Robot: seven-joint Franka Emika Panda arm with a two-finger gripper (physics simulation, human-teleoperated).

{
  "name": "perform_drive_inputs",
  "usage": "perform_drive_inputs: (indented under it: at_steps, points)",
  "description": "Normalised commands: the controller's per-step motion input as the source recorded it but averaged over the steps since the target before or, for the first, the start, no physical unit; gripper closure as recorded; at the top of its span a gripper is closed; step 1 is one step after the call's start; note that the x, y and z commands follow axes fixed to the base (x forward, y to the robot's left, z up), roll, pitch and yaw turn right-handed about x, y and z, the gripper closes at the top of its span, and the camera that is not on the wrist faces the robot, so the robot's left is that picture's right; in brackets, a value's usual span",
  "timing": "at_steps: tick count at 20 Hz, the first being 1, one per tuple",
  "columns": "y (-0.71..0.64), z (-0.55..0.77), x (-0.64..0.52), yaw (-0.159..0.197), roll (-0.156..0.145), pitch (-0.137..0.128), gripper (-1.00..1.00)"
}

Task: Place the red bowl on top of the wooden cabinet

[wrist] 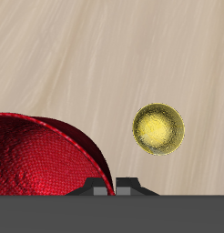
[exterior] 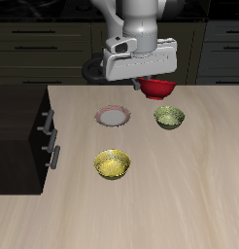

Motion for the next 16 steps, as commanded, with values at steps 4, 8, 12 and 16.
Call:
perform_drive_inputs:
  at_steps: [4, 8, 12, 16]
  points:
    - [-0.09, 0.11, -0.10, -0.017, -0.009, -0.005, 1.00]
    - [0.01, 0.26, -0.11, 0.000, -0.010, -0.040, 1.00]
    - [0.00, 0.14, -0.05, 0.018, -0.003, -0.028, 1.00]
    - [-0.05, -0.02, -0.03, 0.002, -0.005, 0.012, 1.00]
